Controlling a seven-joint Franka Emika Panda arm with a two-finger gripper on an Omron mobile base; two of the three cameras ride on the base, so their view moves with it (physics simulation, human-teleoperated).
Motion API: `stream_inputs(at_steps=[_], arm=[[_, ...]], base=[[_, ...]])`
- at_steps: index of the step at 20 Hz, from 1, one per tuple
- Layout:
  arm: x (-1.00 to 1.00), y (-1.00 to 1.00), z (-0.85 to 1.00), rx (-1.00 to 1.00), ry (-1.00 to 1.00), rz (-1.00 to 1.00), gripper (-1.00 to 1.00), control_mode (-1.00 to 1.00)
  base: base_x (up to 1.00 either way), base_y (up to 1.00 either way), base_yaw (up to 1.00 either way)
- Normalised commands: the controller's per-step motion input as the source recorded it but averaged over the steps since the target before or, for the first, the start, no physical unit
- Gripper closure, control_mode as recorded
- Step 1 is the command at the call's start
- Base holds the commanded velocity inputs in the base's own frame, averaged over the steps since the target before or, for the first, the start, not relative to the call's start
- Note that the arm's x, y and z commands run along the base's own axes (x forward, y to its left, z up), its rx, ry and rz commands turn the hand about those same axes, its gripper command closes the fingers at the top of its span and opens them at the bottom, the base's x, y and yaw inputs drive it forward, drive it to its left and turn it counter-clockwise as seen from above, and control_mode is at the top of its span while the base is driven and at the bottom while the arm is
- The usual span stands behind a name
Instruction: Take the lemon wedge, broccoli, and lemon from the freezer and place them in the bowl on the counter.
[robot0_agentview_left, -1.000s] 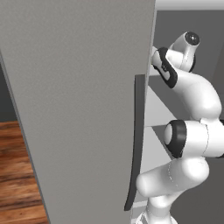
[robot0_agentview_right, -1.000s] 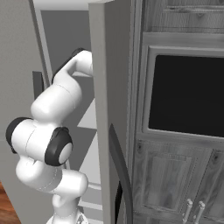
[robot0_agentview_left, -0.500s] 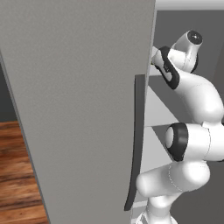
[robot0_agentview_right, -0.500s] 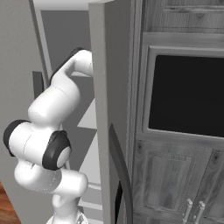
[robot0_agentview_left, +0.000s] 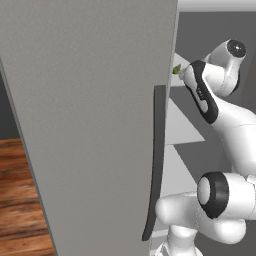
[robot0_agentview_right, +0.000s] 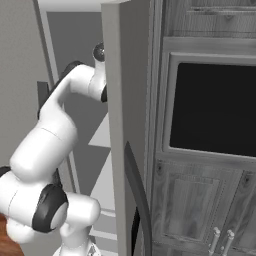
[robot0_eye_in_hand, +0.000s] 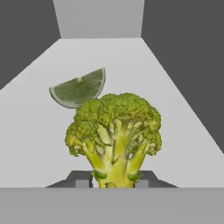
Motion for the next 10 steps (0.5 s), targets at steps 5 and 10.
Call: stream_inputs(at_steps=[5, 10], arm=[[-0.82, 0.10, 0.01, 0.00, 0.01, 0.00, 1.00, -1.00], [-0.84, 0.17, 0.00, 0.00, 0.03, 0.00, 1.00, -1.00]], base=[[0.00, 0.00, 0.00], [0.00, 0.00, 0.00]])
